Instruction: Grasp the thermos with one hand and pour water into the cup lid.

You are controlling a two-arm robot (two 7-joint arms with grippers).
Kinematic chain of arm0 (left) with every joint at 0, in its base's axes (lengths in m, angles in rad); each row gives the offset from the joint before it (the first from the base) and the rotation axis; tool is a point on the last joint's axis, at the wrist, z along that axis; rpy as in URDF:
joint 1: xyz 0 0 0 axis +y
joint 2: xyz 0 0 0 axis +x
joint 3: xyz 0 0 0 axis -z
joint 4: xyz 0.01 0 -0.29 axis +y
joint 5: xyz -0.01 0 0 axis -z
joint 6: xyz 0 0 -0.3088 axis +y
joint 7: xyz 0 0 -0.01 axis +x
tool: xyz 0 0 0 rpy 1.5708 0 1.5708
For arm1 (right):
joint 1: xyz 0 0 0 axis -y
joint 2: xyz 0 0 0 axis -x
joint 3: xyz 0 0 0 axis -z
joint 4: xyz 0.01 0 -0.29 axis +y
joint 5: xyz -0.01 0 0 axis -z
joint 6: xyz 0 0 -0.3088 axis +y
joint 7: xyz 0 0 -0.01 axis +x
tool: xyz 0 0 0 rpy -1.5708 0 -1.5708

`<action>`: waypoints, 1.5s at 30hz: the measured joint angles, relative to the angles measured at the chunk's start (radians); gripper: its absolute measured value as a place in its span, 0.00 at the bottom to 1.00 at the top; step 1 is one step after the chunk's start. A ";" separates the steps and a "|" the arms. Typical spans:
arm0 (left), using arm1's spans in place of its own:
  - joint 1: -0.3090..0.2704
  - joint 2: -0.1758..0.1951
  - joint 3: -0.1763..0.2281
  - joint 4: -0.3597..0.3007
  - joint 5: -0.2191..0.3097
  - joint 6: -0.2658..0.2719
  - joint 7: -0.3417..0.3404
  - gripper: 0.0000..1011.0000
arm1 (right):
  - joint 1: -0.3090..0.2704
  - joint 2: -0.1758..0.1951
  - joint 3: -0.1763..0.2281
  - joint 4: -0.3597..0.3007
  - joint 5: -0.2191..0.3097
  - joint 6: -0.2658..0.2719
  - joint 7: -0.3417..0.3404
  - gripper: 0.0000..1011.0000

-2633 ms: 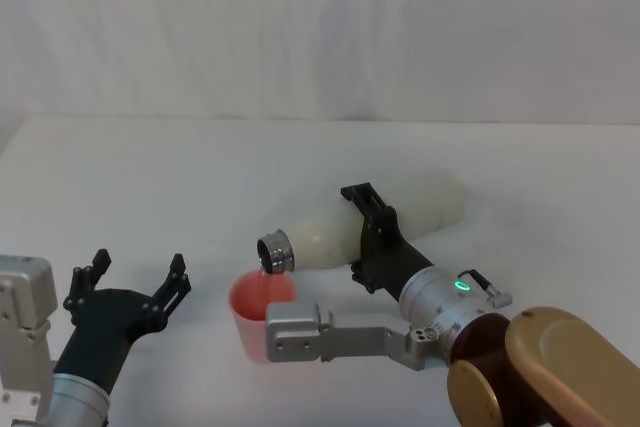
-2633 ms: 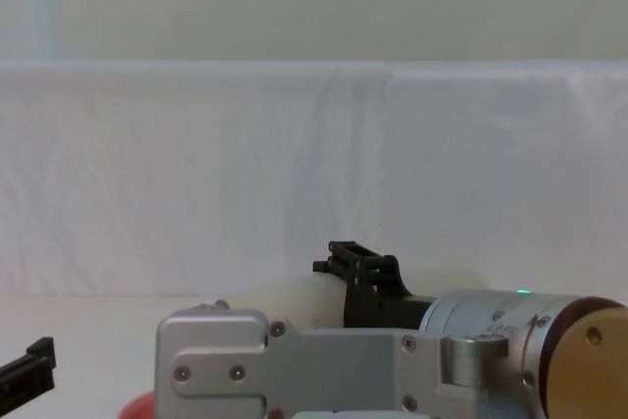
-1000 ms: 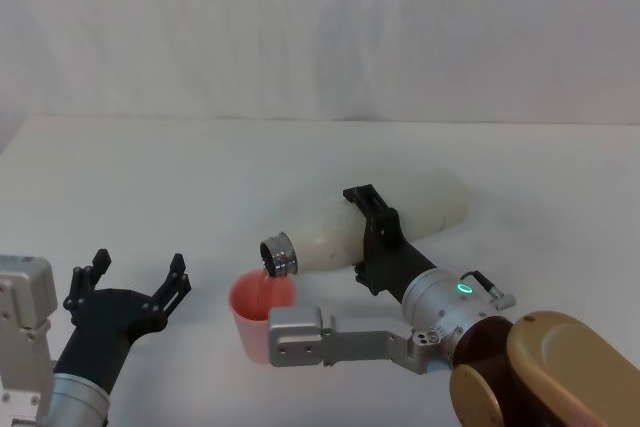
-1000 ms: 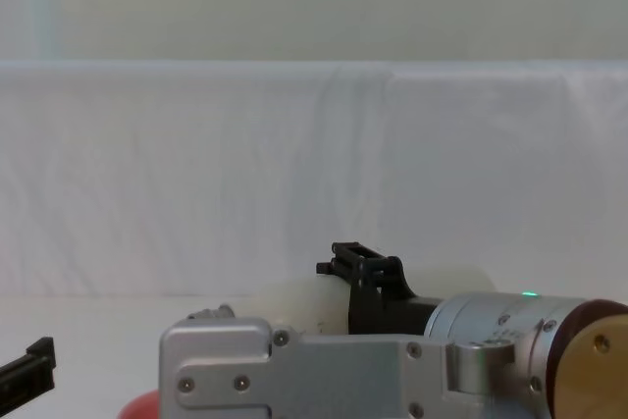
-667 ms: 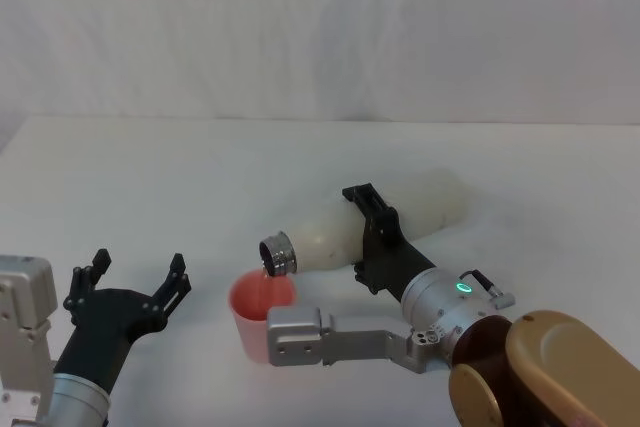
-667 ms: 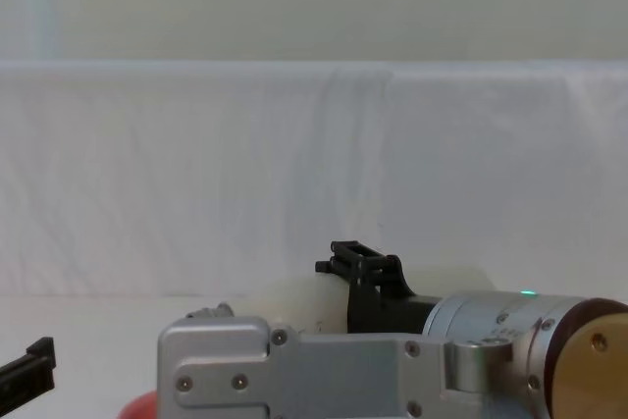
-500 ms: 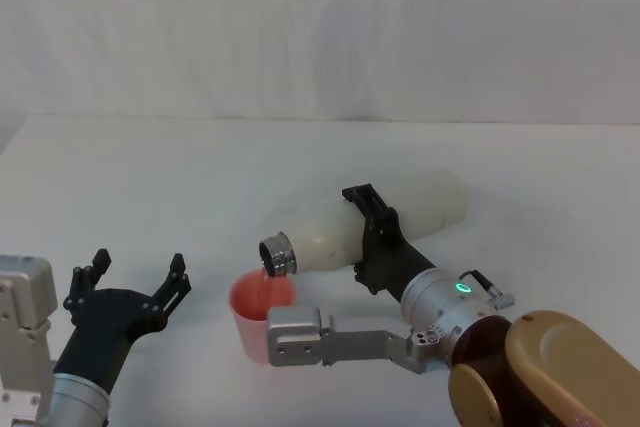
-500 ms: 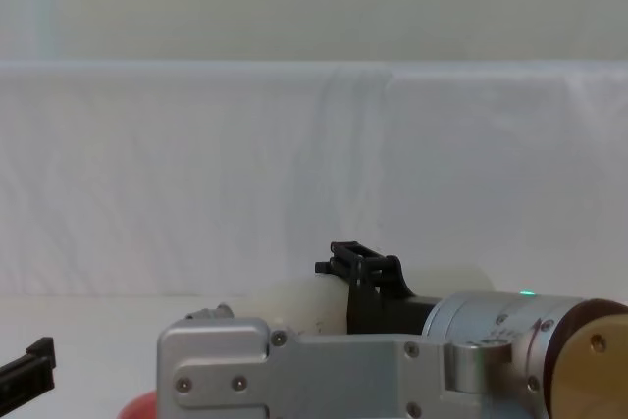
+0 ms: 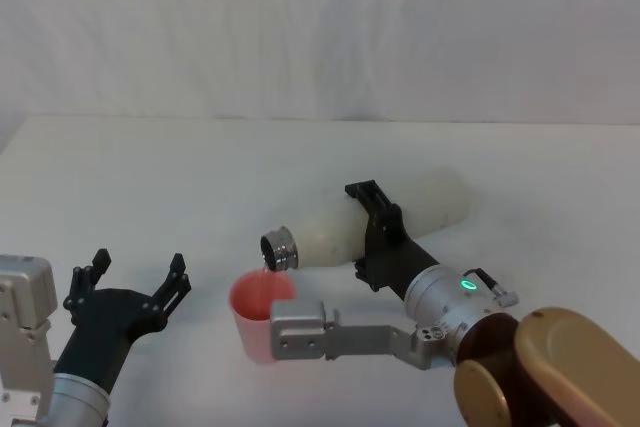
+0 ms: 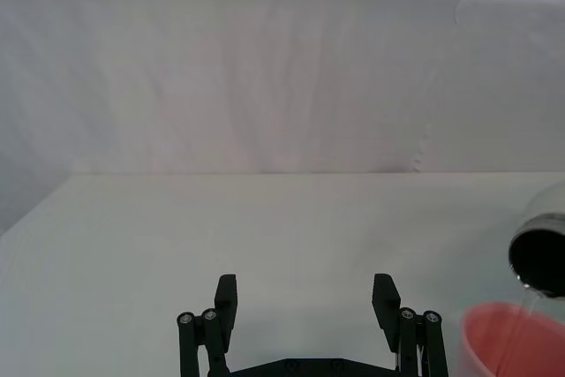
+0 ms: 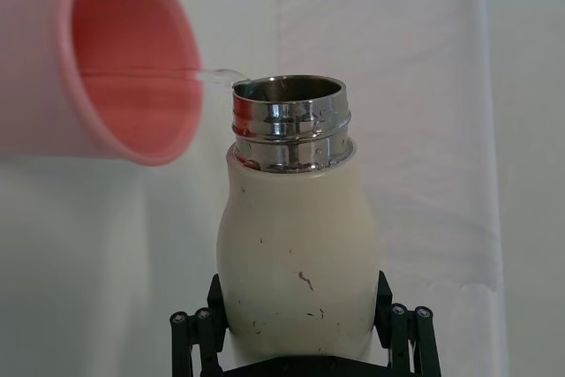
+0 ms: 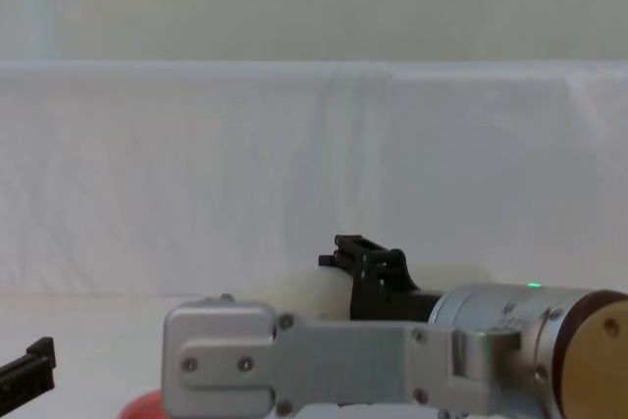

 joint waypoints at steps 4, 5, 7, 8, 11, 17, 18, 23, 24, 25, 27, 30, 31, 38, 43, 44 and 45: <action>0.000 0.000 0.000 0.000 0.000 0.000 0.000 0.99 | -0.012 0.001 0.021 -0.020 0.034 -0.006 -0.002 0.95; 0.000 0.000 0.000 0.000 0.000 0.000 0.000 0.99 | -0.016 0.001 0.028 -0.027 0.048 -0.010 -0.003 0.95; 0.000 0.000 0.000 0.000 0.000 0.000 0.000 0.99 | -0.022 0.001 0.037 -0.035 0.063 -0.015 -0.004 0.95; 0.000 0.000 0.000 0.000 0.000 0.000 0.000 0.99 | -0.024 0.001 0.042 -0.040 0.072 -0.017 -0.005 0.95; 0.000 0.000 0.000 0.000 0.000 0.000 0.000 0.99 | -0.036 0.001 0.062 -0.056 0.111 -0.027 -0.010 0.95; 0.000 0.000 0.000 0.000 0.000 0.000 0.000 0.99 | -0.069 -0.011 0.122 -0.090 0.232 -0.055 -0.016 0.95; 0.000 0.000 0.000 0.000 0.000 0.000 0.000 0.99 | -0.076 -0.013 0.136 -0.096 0.261 -0.059 -0.016 0.95; 0.000 0.000 0.000 0.000 0.000 0.000 0.000 0.99 | -0.100 -0.022 0.187 -0.119 0.365 -0.077 -0.017 0.95; 0.000 0.000 0.000 0.000 0.000 0.000 0.000 0.99 | -0.104 -0.024 0.195 -0.122 0.384 -0.080 -0.016 0.95; 0.000 0.000 0.000 0.000 0.000 0.000 0.000 0.99 | -0.112 -0.026 0.213 -0.128 0.421 -0.086 -0.015 0.95; 0.000 0.000 0.000 0.000 0.000 0.000 0.000 0.99 | -0.120 -0.029 0.230 -0.135 0.459 -0.092 -0.014 0.95; 0.000 0.000 0.000 0.000 0.000 0.000 0.000 0.99 | -0.137 -0.036 0.273 -0.149 0.552 -0.104 -0.009 0.95; 0.000 0.000 0.000 0.000 0.000 0.000 0.000 0.99 | -0.140 -0.038 0.282 -0.151 0.574 -0.107 -0.006 0.95; 0.000 0.000 0.000 0.000 0.000 0.000 0.000 0.99 | -0.168 -0.068 0.353 -0.150 0.751 -0.120 0.018 0.95; 0.000 0.000 0.000 0.000 0.000 0.000 0.000 0.99 | -0.179 -0.094 0.390 -0.126 0.880 -0.123 0.041 0.95; 0.000 0.000 0.000 0.000 0.000 0.000 0.000 0.99 | -0.179 -0.098 0.394 -0.122 0.897 -0.123 0.045 0.95; 0.000 0.000 0.000 0.000 0.000 0.000 0.000 0.99 | -0.180 -0.101 0.397 -0.118 0.911 -0.123 0.047 0.95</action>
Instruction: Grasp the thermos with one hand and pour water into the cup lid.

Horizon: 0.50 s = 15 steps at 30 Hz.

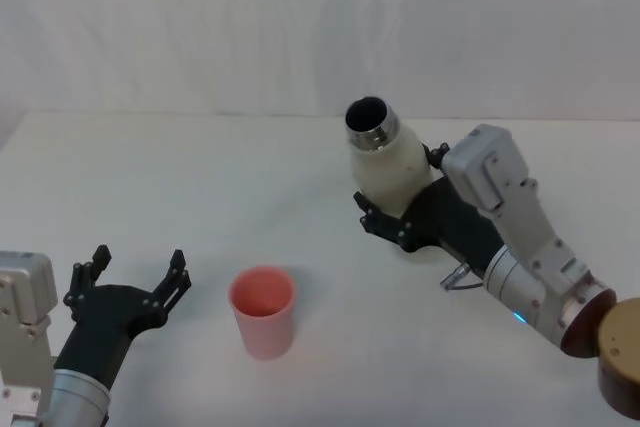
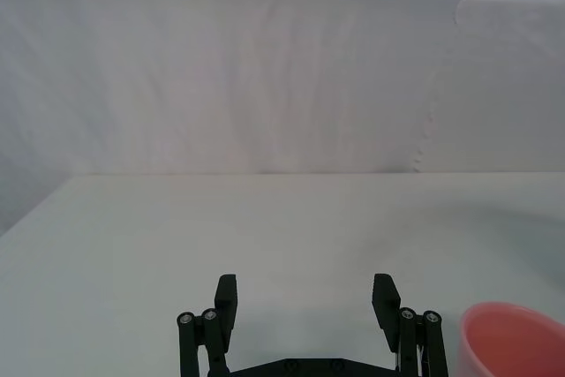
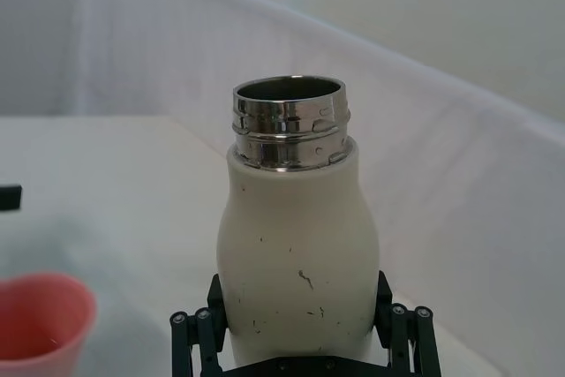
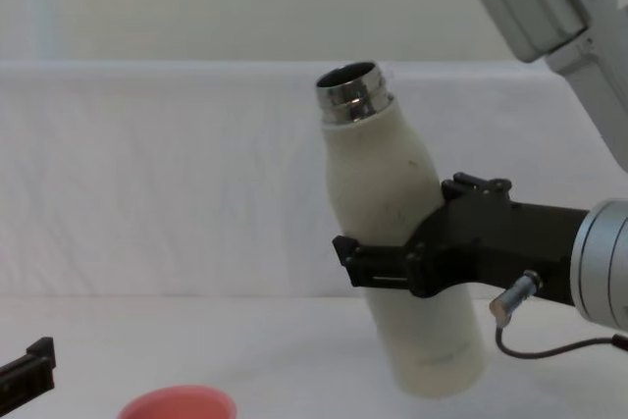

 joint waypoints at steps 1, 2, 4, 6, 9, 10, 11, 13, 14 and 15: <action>0.000 0.000 0.000 0.000 0.000 0.000 0.000 0.99 | 0.000 -0.005 0.005 0.007 0.023 0.000 0.005 0.95; 0.000 0.000 0.000 0.000 0.000 0.000 0.000 0.99 | 0.000 -0.008 0.008 0.012 0.039 0.001 0.008 0.95; 0.000 0.000 0.000 0.000 0.000 0.000 0.000 0.99 | 0.000 -0.014 0.012 0.020 0.064 0.003 0.015 0.95; 0.000 0.000 0.000 0.000 0.000 0.000 0.000 0.99 | 0.003 -0.022 0.016 0.033 0.100 0.006 0.025 0.95; 0.000 0.000 0.000 0.000 0.000 0.000 0.000 0.99 | 0.008 -0.032 0.019 0.053 0.142 0.012 0.037 0.95; 0.000 0.000 0.000 0.000 0.000 0.000 0.000 0.99 | 0.010 -0.034 0.019 0.060 0.153 0.014 0.040 0.95; 0.000 0.000 0.000 0.000 0.000 0.000 0.000 0.99 | 0.015 -0.038 0.020 0.070 0.172 0.016 0.044 0.95; 0.000 0.000 0.000 0.000 0.000 0.000 0.000 0.99 | 0.020 -0.043 0.021 0.083 0.188 0.018 0.048 0.95; 0.000 0.000 0.000 0.000 0.000 0.000 0.000 0.99 | 0.025 -0.047 0.022 0.097 0.206 0.020 0.052 0.95; 0.000 0.000 0.000 0.000 0.000 0.000 0.000 0.99 | 0.028 -0.050 0.022 0.104 0.214 0.021 0.054 0.95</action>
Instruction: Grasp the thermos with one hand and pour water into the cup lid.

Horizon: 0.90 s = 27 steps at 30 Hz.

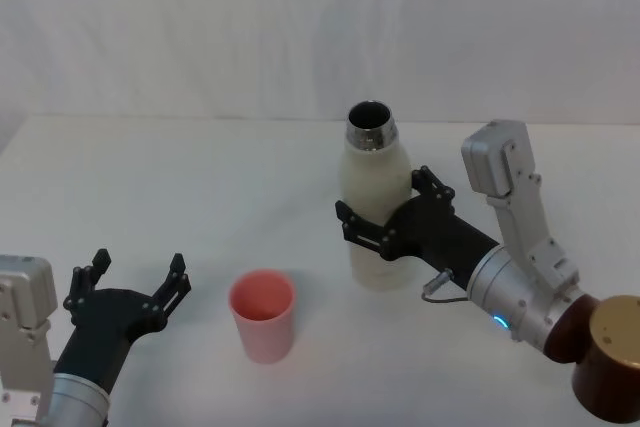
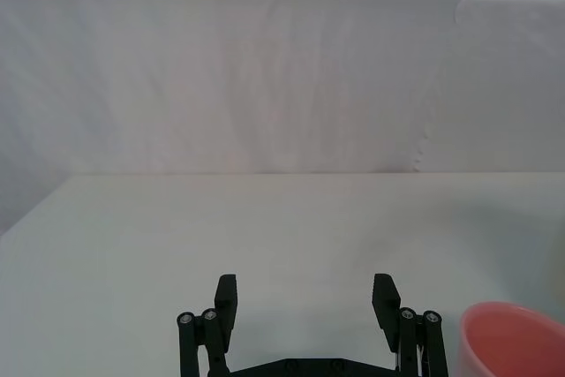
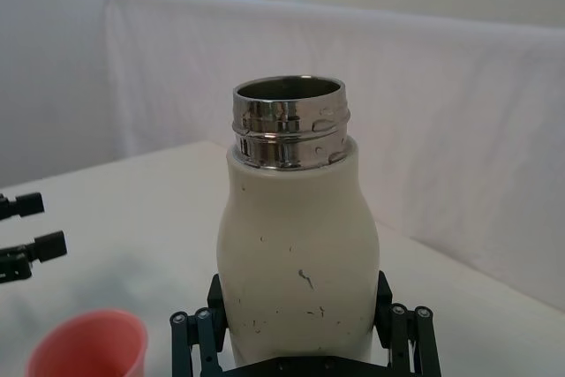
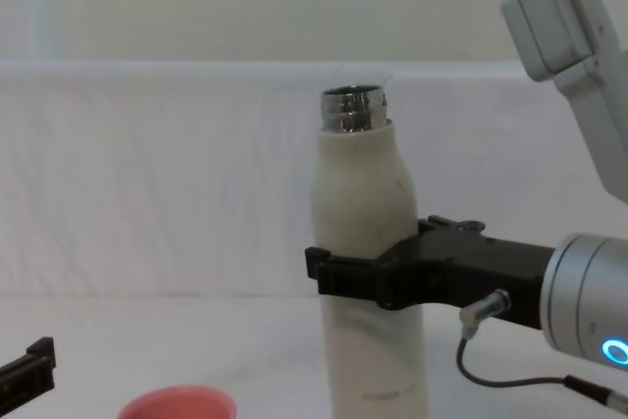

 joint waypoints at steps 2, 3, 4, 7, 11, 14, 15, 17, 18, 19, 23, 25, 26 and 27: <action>0.000 0.000 0.000 0.000 0.000 0.000 0.000 0.99 | 0.007 -0.005 0.000 0.013 0.016 0.001 0.003 0.95; 0.000 0.000 0.000 0.000 0.000 0.000 0.000 0.99 | 0.012 -0.007 0.001 0.026 0.027 0.002 0.004 0.95; 0.000 0.000 0.000 0.000 0.000 0.000 0.000 0.99 | 0.015 -0.009 0.000 0.032 0.032 0.003 0.004 0.95; 0.000 0.000 0.000 0.000 0.000 0.000 0.000 0.99 | 0.027 -0.014 -0.002 0.051 0.048 0.004 0.003 0.95; 0.000 0.000 0.000 0.000 0.000 0.000 0.000 0.99 | 0.044 -0.021 -0.010 0.080 0.068 0.003 -0.001 0.95; 0.000 0.000 0.000 0.000 0.000 0.000 0.000 0.99 | 0.052 -0.024 -0.016 0.098 0.078 0.001 -0.007 0.95; 0.000 0.000 0.000 0.000 0.000 0.000 0.000 0.99 | 0.054 -0.024 -0.018 0.103 0.081 0.001 -0.010 0.95; 0.000 0.000 0.000 0.000 0.000 0.000 0.000 0.99 | 0.057 -0.025 -0.021 0.110 0.085 0.000 -0.013 0.95; 0.000 0.000 0.000 0.000 0.000 0.000 0.000 0.99 | 0.059 -0.025 -0.022 0.114 0.088 0.000 -0.014 0.95; 0.000 0.000 0.000 0.000 0.000 0.000 0.000 0.99 | 0.062 -0.026 -0.025 0.122 0.093 -0.001 -0.017 0.95; 0.000 0.000 0.000 0.000 0.000 0.000 0.000 0.99 | 0.068 -0.026 -0.033 0.139 0.106 -0.001 -0.024 0.95; 0.000 0.000 0.000 0.000 0.000 0.000 0.000 0.99 | 0.072 -0.026 -0.037 0.147 0.112 -0.001 -0.028 0.95; 0.000 0.000 0.000 0.000 0.000 0.000 0.000 0.99 | 0.073 -0.026 -0.039 0.149 0.114 0.000 -0.030 0.95; 0.000 0.000 0.000 0.000 0.000 0.000 0.000 0.99 | 0.074 -0.025 -0.040 0.151 0.115 0.000 -0.032 0.95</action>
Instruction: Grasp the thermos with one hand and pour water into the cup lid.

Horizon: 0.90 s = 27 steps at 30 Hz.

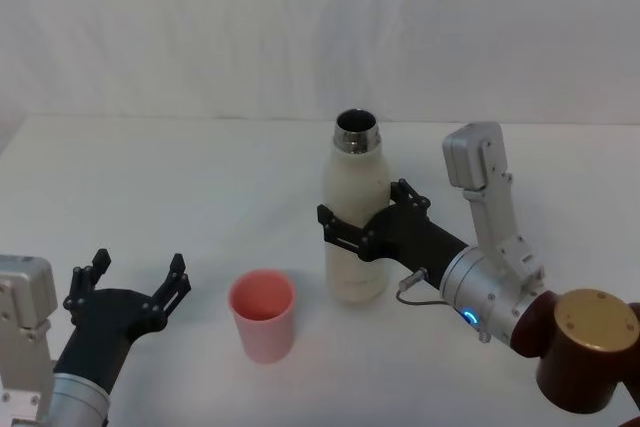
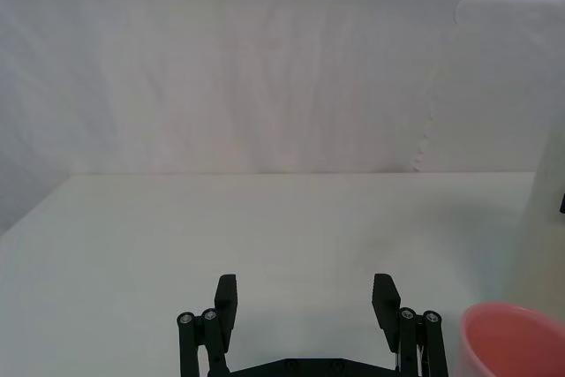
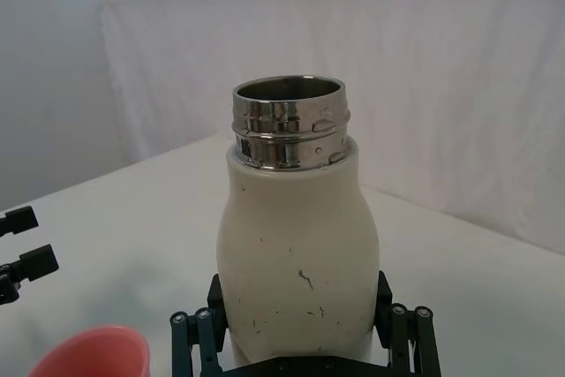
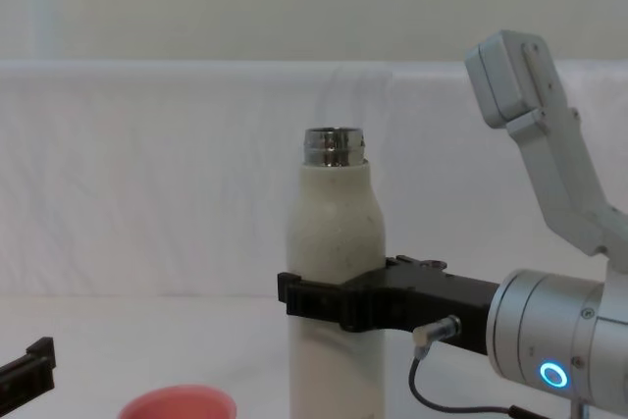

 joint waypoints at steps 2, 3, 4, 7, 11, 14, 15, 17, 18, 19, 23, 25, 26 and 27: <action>0.000 0.000 0.000 0.000 0.000 0.000 0.000 0.99 | 0.002 0.001 -0.003 0.003 0.003 0.001 -0.003 0.95; 0.000 0.000 0.000 0.000 0.000 0.000 0.000 0.99 | 0.004 0.002 -0.006 0.005 0.006 0.001 -0.007 0.95; 0.000 0.000 0.000 0.000 0.000 0.000 0.000 0.99 | 0.004 0.003 -0.008 0.006 0.008 0.001 -0.008 0.95; 0.000 0.000 0.000 0.000 0.000 0.000 0.000 0.99 | 0.008 0.007 -0.014 0.012 0.014 0.003 -0.013 0.95; 0.000 0.000 0.000 0.000 0.000 0.000 0.000 0.99 | 0.013 0.012 -0.022 0.021 0.023 0.003 -0.020 0.95; 0.000 0.000 0.000 0.000 0.000 0.000 0.000 0.99 | 0.016 0.016 -0.027 0.028 0.031 0.003 -0.025 0.95; 0.000 0.000 0.000 0.000 0.000 0.000 0.000 0.99 | 0.016 0.017 -0.029 0.029 0.032 0.002 -0.026 0.95; 0.000 0.000 0.000 0.000 0.000 0.000 0.000 0.99 | 0.018 0.021 -0.034 0.034 0.039 0.001 -0.030 0.95; 0.000 0.000 0.000 0.000 0.000 0.000 0.000 0.99 | 0.018 0.021 -0.034 0.034 0.039 0.001 -0.030 0.95; 0.000 0.000 0.000 0.000 0.000 0.000 0.000 0.99 | 0.019 0.023 -0.037 0.036 0.043 -0.001 -0.032 0.95; 0.000 0.000 0.000 0.000 0.000 0.000 0.000 0.99 | 0.019 0.029 -0.043 0.039 0.052 -0.005 -0.037 0.95; 0.000 0.000 0.000 0.000 0.000 0.000 0.000 0.99 | 0.020 0.032 -0.047 0.040 0.058 -0.007 -0.040 0.95; 0.000 0.000 0.000 0.000 0.000 0.000 0.000 0.99 | 0.020 0.033 -0.049 0.040 0.060 -0.008 -0.041 0.95; 0.000 0.000 0.000 0.000 0.000 0.000 0.000 0.99 | 0.021 0.036 -0.051 0.041 0.066 -0.008 -0.042 0.95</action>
